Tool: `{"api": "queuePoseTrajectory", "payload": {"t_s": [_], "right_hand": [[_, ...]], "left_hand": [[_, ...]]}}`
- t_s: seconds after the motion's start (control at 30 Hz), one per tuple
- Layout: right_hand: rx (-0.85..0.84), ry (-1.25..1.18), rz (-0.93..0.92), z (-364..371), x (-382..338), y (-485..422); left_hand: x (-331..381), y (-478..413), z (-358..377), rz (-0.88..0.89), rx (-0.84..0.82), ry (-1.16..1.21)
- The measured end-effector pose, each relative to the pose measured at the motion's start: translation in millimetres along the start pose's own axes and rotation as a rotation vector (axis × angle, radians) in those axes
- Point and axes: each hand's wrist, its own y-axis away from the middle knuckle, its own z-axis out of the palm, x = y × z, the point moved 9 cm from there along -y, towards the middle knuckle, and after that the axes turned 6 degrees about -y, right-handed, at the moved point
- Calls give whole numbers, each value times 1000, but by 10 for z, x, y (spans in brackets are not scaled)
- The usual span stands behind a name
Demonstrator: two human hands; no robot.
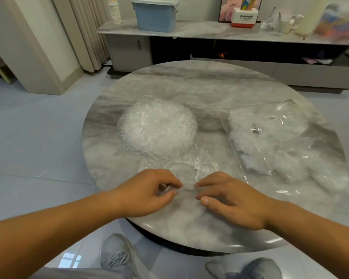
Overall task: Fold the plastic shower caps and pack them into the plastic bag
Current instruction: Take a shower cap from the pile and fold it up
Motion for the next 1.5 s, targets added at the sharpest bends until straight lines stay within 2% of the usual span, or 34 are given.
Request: {"api": "queuePoseTrajectory", "payload": {"t_s": [0.13, 0.37, 0.47, 0.57, 0.73, 0.8, 0.87, 0.93, 1.0, 1.1, 1.23, 1.4, 1.5], "right_hand": [[54, -36, 30, -63, -1, -37], [250, -340, 261, -244, 196, -137], [295, -328, 329, -254, 341, -205], [284, -209, 369, -197, 438, -239], [247, 16, 357, -149, 425, -232], [275, 69, 344, -205, 373, -221], [329, 84, 332, -280, 314, -214], [398, -24, 356, -350, 295, -208], [423, -192, 397, -347, 332, -229], [355, -430, 477, -210, 422, -267], [337, -723, 549, -89, 583, -243], [393, -838, 476, -171, 630, -203], [407, -754, 371, -240, 528, -156]], "left_hand": [[-255, -42, -119, -229, 99, 217], [-388, -165, -79, -388, 96, 372], [-447, -221, -37, -420, 101, 264], [-446, -253, -32, -424, 106, 124], [-265, -298, -118, -326, 82, -247], [-193, -316, -156, -303, 69, -383], [-171, -331, -172, -319, 47, -422], [-195, -351, -149, -341, 17, -383], [-248, -373, -77, -374, -26, -246], [-352, -382, 48, -442, -81, 18], [-413, -364, 57, -478, -66, 274], [-303, -338, 6, -411, -48, 338], [-304, -332, -43, -410, -4, 404]]}}
